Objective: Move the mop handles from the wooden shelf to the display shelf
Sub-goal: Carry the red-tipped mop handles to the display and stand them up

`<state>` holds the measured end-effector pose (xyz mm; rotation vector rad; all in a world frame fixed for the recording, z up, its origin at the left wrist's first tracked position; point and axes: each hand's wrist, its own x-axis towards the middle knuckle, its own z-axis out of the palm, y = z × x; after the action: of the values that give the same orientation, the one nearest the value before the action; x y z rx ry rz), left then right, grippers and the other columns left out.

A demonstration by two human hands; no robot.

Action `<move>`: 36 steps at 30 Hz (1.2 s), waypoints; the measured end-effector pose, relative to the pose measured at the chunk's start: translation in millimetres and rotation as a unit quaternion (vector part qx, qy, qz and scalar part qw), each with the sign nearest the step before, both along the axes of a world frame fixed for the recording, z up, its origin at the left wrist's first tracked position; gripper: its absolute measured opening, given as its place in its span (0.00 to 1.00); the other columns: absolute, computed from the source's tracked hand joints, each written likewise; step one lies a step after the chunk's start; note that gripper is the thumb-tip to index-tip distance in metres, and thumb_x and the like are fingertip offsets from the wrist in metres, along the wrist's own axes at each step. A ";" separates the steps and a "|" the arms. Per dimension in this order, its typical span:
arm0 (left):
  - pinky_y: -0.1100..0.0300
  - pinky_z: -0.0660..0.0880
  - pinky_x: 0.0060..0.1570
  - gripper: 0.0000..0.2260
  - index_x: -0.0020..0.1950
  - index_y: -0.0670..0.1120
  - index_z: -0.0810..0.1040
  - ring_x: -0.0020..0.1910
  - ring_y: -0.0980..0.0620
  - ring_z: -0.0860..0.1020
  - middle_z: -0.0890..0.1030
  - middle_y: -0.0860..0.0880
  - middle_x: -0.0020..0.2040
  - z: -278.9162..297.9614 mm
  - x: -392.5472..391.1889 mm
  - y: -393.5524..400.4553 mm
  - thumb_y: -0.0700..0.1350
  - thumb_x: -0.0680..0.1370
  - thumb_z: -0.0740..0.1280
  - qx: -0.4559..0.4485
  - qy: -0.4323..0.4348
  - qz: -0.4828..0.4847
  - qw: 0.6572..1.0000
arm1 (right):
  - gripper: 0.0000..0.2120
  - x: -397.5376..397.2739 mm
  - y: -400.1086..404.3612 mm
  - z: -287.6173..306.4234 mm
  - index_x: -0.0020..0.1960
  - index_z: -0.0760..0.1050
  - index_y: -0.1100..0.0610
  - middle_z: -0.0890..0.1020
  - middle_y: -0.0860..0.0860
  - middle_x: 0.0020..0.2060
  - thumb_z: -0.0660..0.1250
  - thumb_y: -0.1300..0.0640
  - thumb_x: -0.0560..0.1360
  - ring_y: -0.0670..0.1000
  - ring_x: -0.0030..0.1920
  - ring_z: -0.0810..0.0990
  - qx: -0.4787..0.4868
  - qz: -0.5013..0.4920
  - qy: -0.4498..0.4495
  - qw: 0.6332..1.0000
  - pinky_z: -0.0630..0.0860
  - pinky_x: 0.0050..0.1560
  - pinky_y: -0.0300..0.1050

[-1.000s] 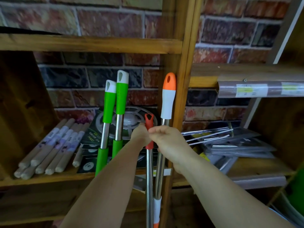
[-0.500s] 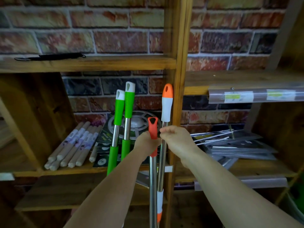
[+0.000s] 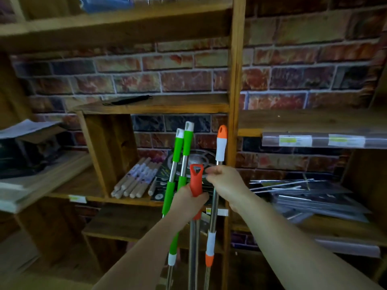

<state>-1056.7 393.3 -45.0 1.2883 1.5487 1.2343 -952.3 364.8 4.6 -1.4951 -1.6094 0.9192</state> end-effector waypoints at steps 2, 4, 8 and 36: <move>0.50 0.78 0.48 0.07 0.38 0.49 0.72 0.34 0.53 0.76 0.76 0.49 0.35 7.5 -1.1 -36.1 0.50 0.68 0.67 -0.026 0.019 -0.038 0.999 | 0.15 -4.1 -16.4 2.1 0.63 0.74 0.59 0.78 0.56 0.60 0.57 0.62 0.78 0.56 0.59 0.76 -0.009 0.003 0.004 1.000 0.71 0.60 0.51; 0.59 0.77 0.35 0.06 0.37 0.42 0.73 0.30 0.51 0.77 0.76 0.45 0.32 4.8 -9.2 -66.6 0.40 0.73 0.67 -0.047 0.017 -0.088 0.995 | 0.16 -8.3 -34.5 1.8 0.65 0.72 0.56 0.76 0.53 0.61 0.57 0.62 0.78 0.51 0.55 0.75 -0.012 0.005 0.012 1.000 0.71 0.54 0.44; 0.69 0.76 0.38 0.10 0.34 0.45 0.71 0.27 0.62 0.79 0.77 0.51 0.29 13.8 -20.6 -100.4 0.37 0.74 0.67 -0.014 -0.061 -0.115 0.991 | 0.14 -19.9 -77.4 4.9 0.62 0.74 0.56 0.78 0.54 0.54 0.58 0.63 0.78 0.54 0.55 0.76 -0.012 -0.045 0.034 0.998 0.72 0.54 0.45; 0.63 0.65 0.21 0.09 0.34 0.43 0.72 0.16 0.54 0.64 0.67 0.51 0.19 207.5 22.7 -344.5 0.41 0.72 0.69 0.160 -0.211 -0.320 0.909 | 0.05 36.6 -366.9 182.2 0.46 0.77 0.49 0.81 0.49 0.48 0.63 0.57 0.76 0.47 0.51 0.78 0.228 -0.156 0.065 0.959 0.74 0.46 0.38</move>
<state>-1034.1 48.8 162.5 1.4491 0.5504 1.2369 -915.8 -2.1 186.7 -1.2806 -1.3270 0.4215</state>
